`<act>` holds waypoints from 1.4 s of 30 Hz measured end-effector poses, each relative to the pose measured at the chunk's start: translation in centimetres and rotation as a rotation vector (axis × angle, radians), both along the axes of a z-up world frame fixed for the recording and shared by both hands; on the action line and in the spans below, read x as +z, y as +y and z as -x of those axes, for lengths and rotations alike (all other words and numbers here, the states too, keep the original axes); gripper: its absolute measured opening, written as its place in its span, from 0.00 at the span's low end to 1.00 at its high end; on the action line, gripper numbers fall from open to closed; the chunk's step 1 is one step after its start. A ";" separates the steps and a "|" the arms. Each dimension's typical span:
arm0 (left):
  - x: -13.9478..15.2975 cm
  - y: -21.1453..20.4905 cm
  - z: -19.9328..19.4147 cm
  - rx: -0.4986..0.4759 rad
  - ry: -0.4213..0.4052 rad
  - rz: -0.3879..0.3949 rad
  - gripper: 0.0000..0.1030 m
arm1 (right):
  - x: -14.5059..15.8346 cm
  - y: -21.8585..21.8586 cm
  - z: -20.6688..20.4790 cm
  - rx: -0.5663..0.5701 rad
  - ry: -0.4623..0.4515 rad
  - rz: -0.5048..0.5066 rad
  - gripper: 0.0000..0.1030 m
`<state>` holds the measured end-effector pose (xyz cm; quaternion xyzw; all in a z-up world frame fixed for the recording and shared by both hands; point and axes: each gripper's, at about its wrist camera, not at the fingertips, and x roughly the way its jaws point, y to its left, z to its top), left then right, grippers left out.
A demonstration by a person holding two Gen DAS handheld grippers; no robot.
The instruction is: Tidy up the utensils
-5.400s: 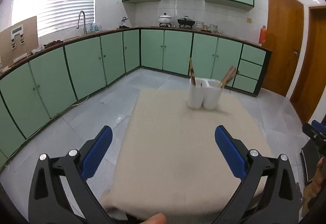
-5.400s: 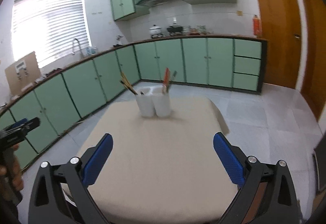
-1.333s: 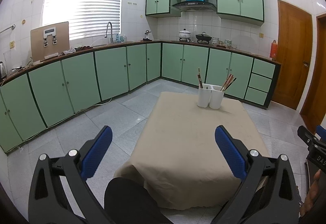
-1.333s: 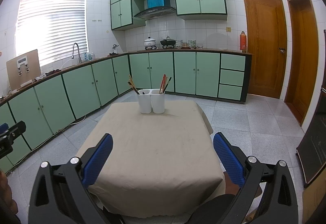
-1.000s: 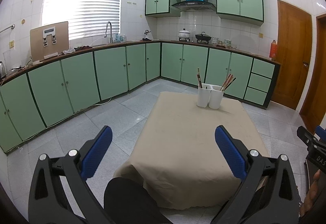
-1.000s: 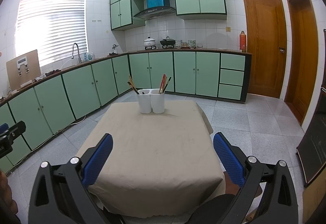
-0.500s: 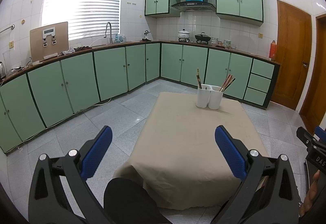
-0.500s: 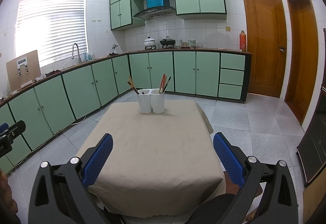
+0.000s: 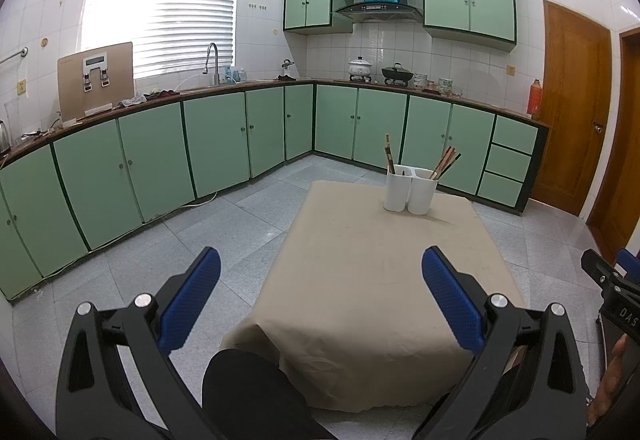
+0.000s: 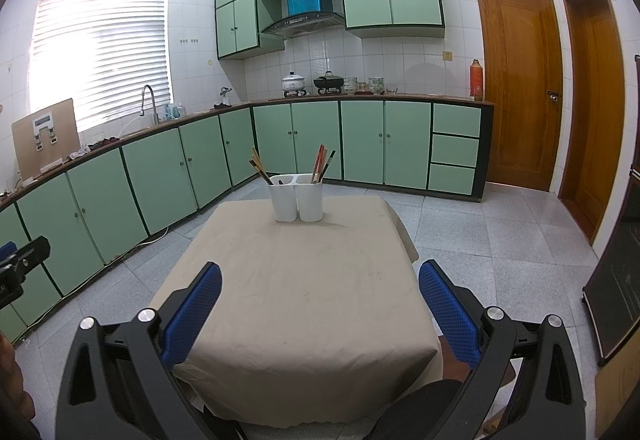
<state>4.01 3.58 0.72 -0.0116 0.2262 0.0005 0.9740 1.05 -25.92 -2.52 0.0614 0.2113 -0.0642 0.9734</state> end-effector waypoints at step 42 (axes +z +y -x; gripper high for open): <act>0.5 -0.4 -0.1 0.002 0.000 0.001 0.95 | 0.0 -0.4 0.4 0.000 0.000 -0.002 0.94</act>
